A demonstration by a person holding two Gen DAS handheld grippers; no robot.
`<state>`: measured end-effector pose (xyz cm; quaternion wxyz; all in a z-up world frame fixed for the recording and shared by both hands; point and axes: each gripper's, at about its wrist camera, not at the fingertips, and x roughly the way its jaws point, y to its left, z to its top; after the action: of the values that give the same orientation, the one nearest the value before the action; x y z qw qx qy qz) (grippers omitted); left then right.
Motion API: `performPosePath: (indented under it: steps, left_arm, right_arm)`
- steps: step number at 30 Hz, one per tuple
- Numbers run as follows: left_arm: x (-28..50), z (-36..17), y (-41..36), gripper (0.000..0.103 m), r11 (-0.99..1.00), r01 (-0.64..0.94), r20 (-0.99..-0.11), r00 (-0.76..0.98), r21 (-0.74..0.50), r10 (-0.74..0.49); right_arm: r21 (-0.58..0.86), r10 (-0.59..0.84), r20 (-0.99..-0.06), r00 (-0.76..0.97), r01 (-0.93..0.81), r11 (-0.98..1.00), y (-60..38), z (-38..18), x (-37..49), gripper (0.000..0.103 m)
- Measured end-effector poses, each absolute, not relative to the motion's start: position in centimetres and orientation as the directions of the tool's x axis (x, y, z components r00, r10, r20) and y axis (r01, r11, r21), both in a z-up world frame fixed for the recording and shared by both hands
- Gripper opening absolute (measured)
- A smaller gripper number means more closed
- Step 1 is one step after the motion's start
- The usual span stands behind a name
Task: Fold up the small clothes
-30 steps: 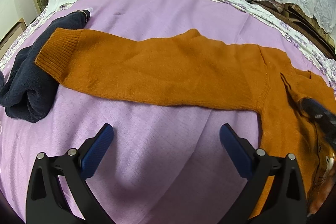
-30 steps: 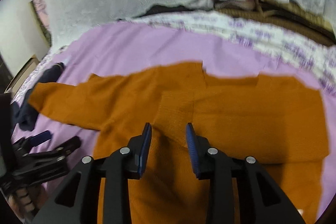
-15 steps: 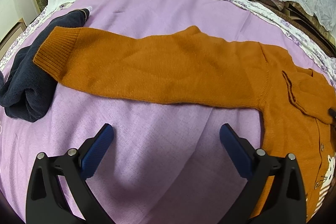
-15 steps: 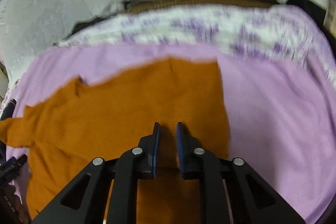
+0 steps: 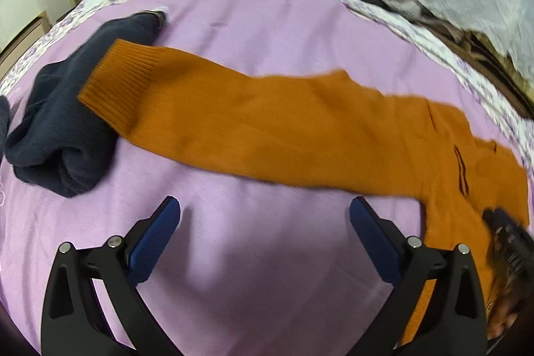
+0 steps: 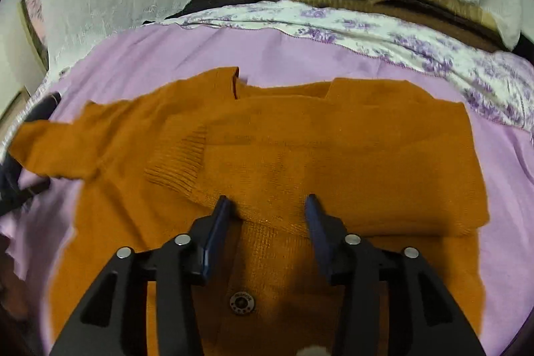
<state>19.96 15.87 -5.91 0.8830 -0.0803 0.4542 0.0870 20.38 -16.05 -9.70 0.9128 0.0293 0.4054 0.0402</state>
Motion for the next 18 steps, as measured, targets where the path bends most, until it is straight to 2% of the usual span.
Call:
performPosePath:
  steps: [6,9,13,17,18]
  left_arm:
    - [20.8,-6.1,22.0,0.099,0.913,-0.362,-0.826,0.562,-0.187,0.053]
    - [20.9,-6.1,23.4,0.099,0.888,-0.378,-0.811,0.584,-0.263,0.009]
    - [20.6,-5.6,22.9,0.099,0.888,-0.307,-0.776,0.626,-0.342,-0.082]
    - [19.9,-4.6,22.4,0.099,0.858,-0.199,-0.705,0.669,-0.474,-0.234]
    - [20.0,-4.7,22.3,0.099,0.853,-0.203,-0.703,0.671,-0.480,-0.236]
  right_arm:
    - [0.201,0.158,-0.670,0.726,-0.027,0.979,-18.2,-8.4,18.2,0.048]
    - [0.207,0.153,-0.626,0.764,-0.026,0.978,-18.6,-7.7,16.3,0.030]
    - [0.221,0.153,-0.600,0.785,-0.022,0.975,-19.0,-7.4,15.2,0.028]
    - [0.260,0.167,-0.609,0.776,-0.004,0.966,-19.6,-7.9,15.7,0.028]
    - [0.275,0.175,-0.611,0.772,0.000,0.961,-19.9,-8.1,15.7,0.028]
